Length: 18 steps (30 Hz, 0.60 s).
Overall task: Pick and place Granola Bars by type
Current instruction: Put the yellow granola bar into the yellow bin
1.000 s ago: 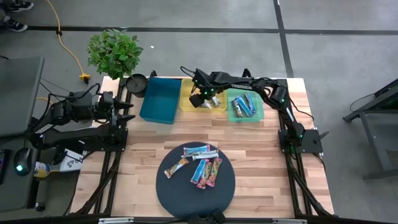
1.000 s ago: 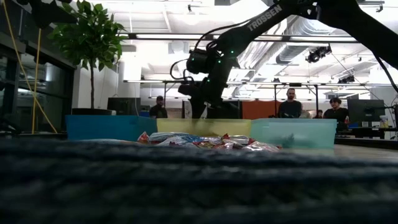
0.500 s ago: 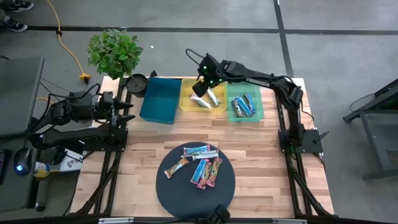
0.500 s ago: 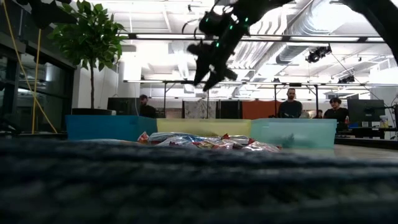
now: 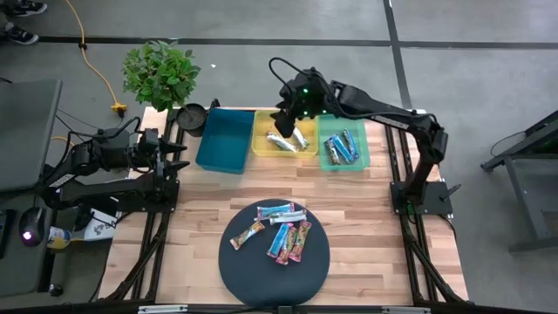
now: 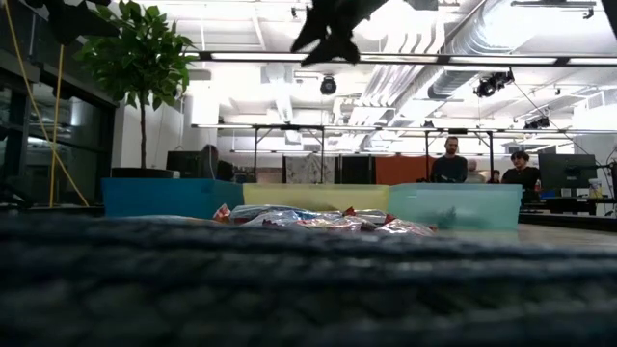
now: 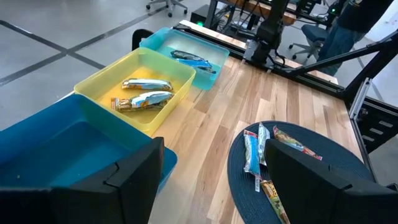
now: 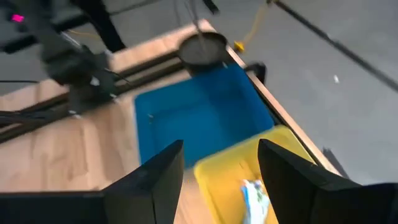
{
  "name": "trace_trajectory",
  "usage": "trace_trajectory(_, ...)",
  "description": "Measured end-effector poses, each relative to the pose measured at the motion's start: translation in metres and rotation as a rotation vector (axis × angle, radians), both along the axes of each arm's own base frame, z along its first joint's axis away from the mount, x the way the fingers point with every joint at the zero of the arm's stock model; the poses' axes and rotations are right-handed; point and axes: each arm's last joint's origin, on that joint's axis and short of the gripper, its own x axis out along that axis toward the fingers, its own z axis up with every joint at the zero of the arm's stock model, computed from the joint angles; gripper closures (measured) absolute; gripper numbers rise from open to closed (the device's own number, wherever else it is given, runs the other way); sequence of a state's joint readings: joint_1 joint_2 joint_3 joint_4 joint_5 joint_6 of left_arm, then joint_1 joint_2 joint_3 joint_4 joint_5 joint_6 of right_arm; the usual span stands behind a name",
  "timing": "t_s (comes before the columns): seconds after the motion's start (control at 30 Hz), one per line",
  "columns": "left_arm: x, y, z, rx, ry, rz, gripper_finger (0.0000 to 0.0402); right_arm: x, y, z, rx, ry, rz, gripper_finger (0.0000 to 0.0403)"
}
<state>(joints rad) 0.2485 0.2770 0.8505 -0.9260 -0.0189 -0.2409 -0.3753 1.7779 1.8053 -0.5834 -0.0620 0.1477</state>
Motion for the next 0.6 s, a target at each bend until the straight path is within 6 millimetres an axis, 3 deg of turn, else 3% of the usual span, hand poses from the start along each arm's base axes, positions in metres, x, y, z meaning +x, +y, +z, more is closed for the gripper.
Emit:
trace_trajectory(0.2,0.0,0.0,0.0,0.0,0.0,0.0,0.0129,0.004,0.035,0.015,-0.046,-0.052,0.101,0.0212)
trace_trajectory(0.6,0.0,0.0,0.0,0.0,0.0,0.0,0.0129,0.018,0.123,0.015,-0.036,-0.055,0.311,0.0212)
